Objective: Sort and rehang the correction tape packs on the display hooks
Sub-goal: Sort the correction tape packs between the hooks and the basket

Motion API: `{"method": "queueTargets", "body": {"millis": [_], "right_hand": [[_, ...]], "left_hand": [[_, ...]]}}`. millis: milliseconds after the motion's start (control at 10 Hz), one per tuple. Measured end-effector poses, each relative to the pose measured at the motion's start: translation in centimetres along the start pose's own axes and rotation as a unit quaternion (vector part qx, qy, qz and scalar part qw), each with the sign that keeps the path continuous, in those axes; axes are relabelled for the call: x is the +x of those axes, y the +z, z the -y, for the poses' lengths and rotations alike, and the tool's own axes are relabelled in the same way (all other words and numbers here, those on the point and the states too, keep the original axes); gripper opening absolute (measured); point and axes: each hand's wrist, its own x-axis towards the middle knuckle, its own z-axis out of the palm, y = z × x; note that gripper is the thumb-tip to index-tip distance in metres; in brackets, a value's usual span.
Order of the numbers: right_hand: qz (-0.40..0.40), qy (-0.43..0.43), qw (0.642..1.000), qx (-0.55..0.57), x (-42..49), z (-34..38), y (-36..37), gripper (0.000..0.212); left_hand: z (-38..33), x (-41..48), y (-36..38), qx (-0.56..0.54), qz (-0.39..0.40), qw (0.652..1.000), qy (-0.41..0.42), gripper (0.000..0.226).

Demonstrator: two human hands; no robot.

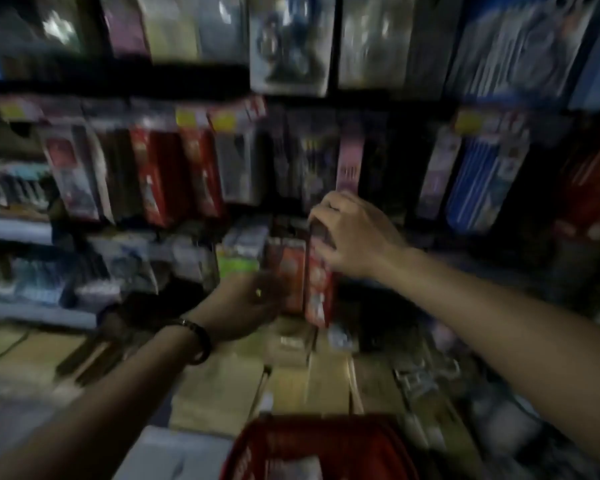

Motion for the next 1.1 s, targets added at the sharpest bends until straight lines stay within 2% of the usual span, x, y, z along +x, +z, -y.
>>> {"method": "queueTargets", "body": {"millis": [100, 200, 300, 400, 600, 700, 800, 900, 1000, 1100], "right_hand": [[0.079, 0.039, 0.995, 0.056, -7.4, 0.5, 6.8, 0.023], [0.168, 0.099, 0.975, 0.110, -14.5, 1.1, 13.7, 0.017], [0.249, 0.177, 0.938, 0.165, -20.9, 1.9, 20.5, 0.023], [0.308, 0.268, 0.884, 0.227, -26.7, 3.3, 26.8, 0.020], [0.380, 0.412, 0.771, 0.301, -34.8, 5.7, 39.0, 0.013], [0.424, 0.432, 0.723, 0.334, -37.5, 5.7, 44.4, 0.022], [0.447, 0.455, 0.695, 0.333, -38.8, 5.6, 48.5, 0.022], [0.493, 0.447, 0.683, 0.303, -39.5, 6.0, 51.8, 0.019], [0.518, 0.461, 0.665, 0.276, -40.0, 7.0, 54.5, 0.031], [0.508, 0.518, 0.630, 0.277, -40.4, 8.7, 56.7, 0.037]], "left_hand": [[2.4, -2.7, 6.5, 0.007, 0.089, 0.995, -0.046, 0.018], [5.5, -5.5, 13.0, 0.015, 0.162, 0.984, -0.069, 0.019], [8.6, -7.7, 18.6, 0.010, 0.236, 0.966, -0.105, 0.023], [11.5, -9.2, 23.1, 0.019, 0.286, 0.949, -0.132, 0.021], [16.0, -8.3, 30.0, 0.051, 0.426, 0.885, -0.181, 0.037], [18.0, -7.9, 32.0, 0.031, 0.432, 0.875, -0.218, 0.037], [19.1, -7.9, 33.7, 0.037, 0.478, 0.844, -0.238, 0.039], [19.3, -7.3, 35.5, 0.056, 0.528, 0.812, -0.244, 0.045], [18.2, -6.0, 35.7, 0.077, 0.519, 0.818, -0.236, 0.046], [19.0, -5.4, 36.3, 0.100, 0.533, 0.807, -0.234, 0.047]]}}
